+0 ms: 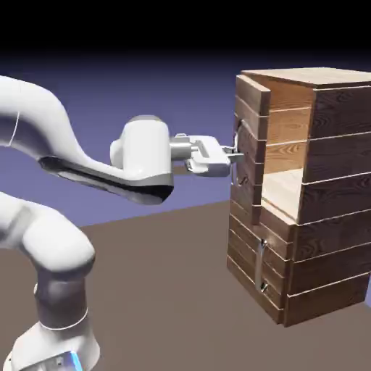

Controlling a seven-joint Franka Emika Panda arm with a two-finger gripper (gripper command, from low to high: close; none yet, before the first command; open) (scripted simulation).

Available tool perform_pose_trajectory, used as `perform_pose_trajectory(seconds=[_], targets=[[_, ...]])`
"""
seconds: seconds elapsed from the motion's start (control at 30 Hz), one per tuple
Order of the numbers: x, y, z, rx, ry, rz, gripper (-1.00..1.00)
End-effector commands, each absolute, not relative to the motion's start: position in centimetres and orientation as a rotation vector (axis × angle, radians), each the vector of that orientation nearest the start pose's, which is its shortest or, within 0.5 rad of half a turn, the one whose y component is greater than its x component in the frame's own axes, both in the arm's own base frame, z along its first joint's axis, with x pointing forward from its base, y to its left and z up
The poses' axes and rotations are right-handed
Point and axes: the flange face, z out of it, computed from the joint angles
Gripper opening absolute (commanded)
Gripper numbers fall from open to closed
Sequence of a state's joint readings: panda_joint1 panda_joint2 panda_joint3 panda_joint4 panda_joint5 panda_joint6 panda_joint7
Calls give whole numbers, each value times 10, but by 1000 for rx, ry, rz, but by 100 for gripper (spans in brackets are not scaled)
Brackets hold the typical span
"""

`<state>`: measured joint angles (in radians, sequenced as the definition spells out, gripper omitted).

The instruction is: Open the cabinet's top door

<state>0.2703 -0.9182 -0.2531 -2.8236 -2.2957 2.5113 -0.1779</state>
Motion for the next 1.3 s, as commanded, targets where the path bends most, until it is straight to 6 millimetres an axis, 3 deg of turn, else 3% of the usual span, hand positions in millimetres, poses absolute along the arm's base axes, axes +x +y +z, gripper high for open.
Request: perform_pose_trajectory(seconds=[0.0, 0.43, 0.73, 0.97, 1.27], targets=[[318, 16, 485, 864, 1323, 325, -100], [284, 78, 485, 1025, 1192, 118, -100], [269, 140, 485, 1158, 1062, -68, -100], [267, 196, 485, 1266, 937, -233, -100], [280, 260, 485, 1381, 781, -425, -100]])
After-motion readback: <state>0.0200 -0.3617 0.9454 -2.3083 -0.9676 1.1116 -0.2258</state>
